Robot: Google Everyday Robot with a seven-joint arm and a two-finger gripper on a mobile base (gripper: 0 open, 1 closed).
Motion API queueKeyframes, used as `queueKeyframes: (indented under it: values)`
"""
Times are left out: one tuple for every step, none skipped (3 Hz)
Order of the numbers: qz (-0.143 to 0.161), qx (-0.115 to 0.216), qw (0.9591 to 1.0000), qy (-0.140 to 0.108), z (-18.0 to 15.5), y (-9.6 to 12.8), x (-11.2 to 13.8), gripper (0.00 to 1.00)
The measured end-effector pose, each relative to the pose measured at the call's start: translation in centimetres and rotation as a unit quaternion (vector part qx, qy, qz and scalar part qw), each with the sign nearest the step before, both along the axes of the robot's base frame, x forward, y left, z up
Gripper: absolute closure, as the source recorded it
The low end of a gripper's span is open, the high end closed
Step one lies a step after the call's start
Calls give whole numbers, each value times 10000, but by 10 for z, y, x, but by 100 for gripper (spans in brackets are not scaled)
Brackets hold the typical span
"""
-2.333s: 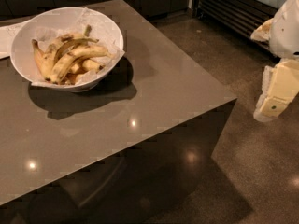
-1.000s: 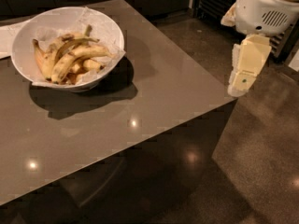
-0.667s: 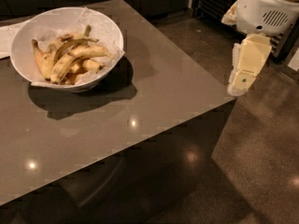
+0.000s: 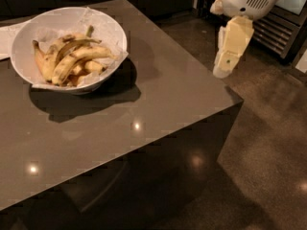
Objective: Pick banana from white bowl
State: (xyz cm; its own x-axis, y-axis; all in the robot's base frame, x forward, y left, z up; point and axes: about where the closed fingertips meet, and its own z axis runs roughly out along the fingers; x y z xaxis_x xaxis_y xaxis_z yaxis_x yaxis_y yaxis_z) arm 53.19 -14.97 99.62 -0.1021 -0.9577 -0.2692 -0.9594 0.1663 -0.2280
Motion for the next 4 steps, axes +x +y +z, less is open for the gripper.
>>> queueKeyframes:
  values:
    - [193, -25, 9998, -21, 10, 25, 31, 0]
    - [220, 61, 9996, -192, 17, 33, 38, 0]
    - [350, 304, 9986, -267, 18, 38, 45, 0]
    - [778, 382, 9957, -335, 27, 69, 59, 0]
